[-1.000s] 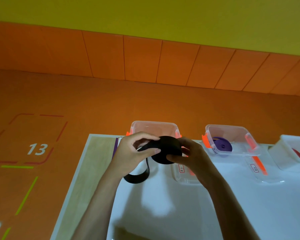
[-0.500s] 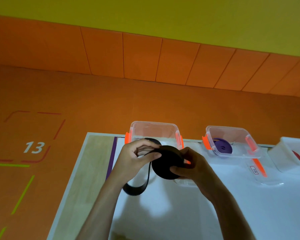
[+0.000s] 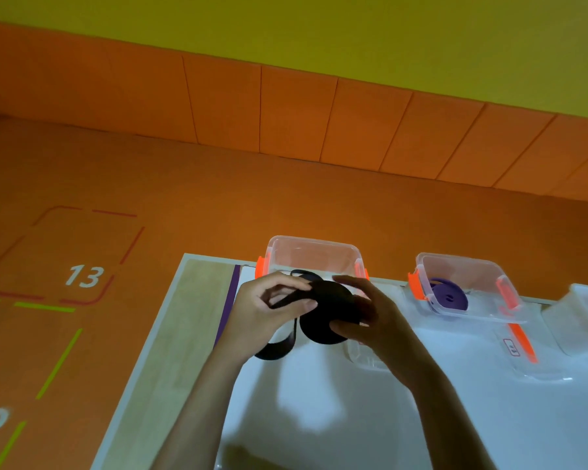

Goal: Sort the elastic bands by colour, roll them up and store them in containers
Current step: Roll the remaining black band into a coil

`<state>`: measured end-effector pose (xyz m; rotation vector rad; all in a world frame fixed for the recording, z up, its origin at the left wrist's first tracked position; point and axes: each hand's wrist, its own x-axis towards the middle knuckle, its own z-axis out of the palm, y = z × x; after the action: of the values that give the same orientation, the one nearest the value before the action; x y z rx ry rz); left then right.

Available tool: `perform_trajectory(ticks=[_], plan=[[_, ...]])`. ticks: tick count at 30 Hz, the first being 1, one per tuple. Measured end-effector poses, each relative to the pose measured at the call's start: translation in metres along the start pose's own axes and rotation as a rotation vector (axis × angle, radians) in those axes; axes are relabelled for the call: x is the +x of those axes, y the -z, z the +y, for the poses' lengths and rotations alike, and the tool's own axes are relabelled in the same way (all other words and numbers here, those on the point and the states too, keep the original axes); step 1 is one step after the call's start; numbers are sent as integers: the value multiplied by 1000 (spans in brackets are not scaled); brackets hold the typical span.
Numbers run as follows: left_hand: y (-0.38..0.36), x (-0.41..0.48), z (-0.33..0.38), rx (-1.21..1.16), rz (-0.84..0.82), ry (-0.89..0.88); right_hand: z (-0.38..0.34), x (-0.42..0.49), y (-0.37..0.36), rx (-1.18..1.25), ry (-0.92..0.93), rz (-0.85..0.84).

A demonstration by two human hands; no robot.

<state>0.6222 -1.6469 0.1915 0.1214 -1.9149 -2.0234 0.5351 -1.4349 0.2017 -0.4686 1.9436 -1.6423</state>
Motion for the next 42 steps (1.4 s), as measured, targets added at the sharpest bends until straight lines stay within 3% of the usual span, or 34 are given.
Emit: perform_trajectory(ticks=[2, 8, 15, 20, 26, 29, 33, 42], plan=[[2, 0, -1, -7, 25, 9, -3, 2, 0, -53, 4, -16], [1, -8, -8, -26, 29, -4, -2, 0, -3, 117, -39, 44], [5, -7, -7, 2, -116, 109, 17, -8, -10, 303, -73, 61], [-2, -13, -16, 21, -51, 164, 21, -17, 0, -29, -56, 35], [-5, -17, -25, -71, -28, 218, 36, -21, -5, 243, -95, 142], [-5, -18, -29, -73, -21, 304, 39, -24, -5, 288, -97, 150], [-4, -13, -30, -246, -41, 489, 39, -28, -4, 275, -72, 156], [-22, -10, -39, -200, 158, 440, 39, -8, -2, 393, -58, 185]])
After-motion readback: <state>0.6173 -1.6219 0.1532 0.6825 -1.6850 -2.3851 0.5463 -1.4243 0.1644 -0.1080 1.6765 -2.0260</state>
